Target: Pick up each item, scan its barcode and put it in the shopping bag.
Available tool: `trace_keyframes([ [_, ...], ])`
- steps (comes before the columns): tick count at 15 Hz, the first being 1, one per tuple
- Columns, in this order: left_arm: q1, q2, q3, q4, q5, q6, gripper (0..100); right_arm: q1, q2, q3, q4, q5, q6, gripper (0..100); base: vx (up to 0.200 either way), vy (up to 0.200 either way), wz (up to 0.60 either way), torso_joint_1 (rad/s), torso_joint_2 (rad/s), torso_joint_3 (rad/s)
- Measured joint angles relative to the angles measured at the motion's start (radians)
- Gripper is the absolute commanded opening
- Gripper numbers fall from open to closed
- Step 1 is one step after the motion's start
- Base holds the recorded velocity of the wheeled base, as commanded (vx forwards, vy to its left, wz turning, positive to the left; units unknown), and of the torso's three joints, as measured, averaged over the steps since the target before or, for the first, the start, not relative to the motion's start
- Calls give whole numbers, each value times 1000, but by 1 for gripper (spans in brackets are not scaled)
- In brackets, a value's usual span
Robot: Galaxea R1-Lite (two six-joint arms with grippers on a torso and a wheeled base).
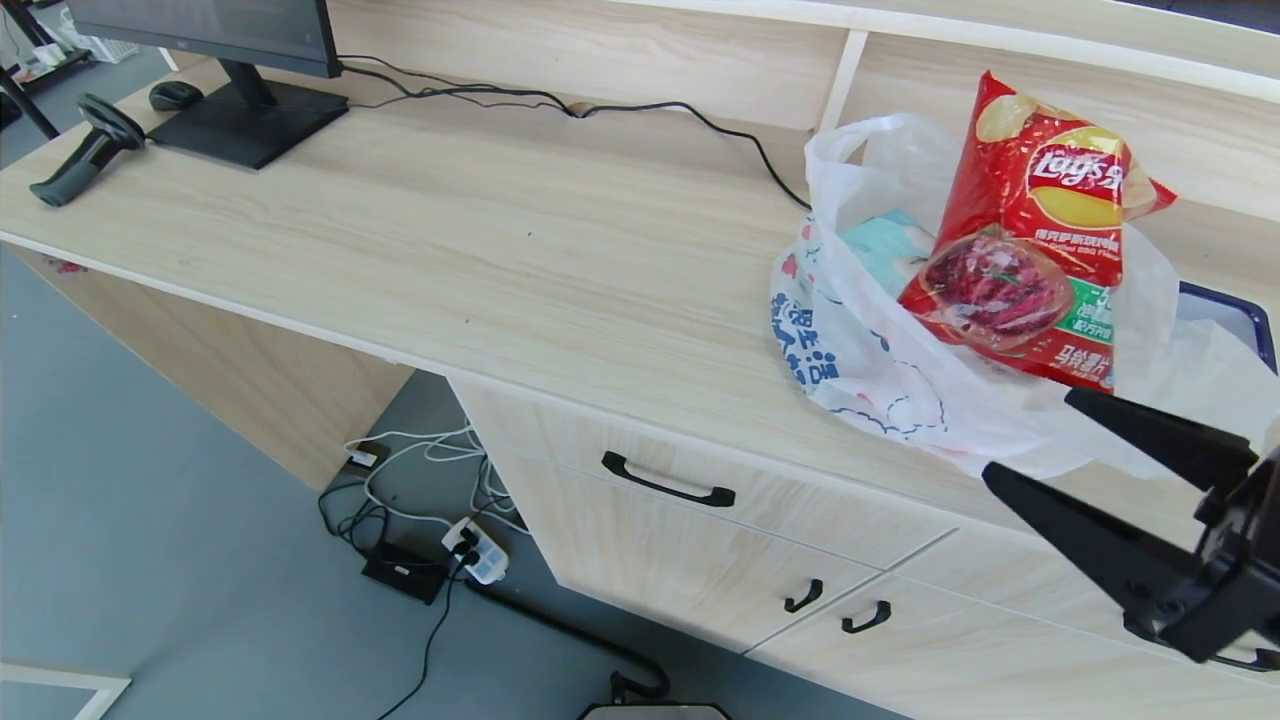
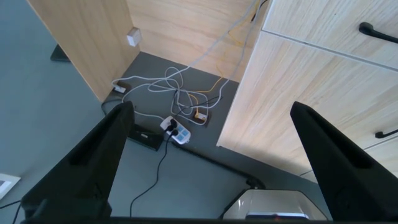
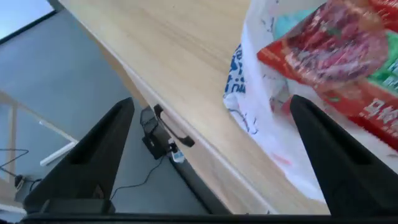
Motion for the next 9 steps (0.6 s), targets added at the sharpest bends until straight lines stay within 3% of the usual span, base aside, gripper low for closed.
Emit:
trace_keyframes([
  [4,1,0,0,0,0,-1,100,126,-98,211,8,-31,-12,100,0,0,0,0,0,0],
  [5,1,0,0,0,0,0,100,139,-127,238,63,-32,-3,100,0,0,0,0,0,0],
  [9,0,0,0,0,0,-1,100,156,-381,266,511,-34,37,100,0,0,0,0,0,0],
])
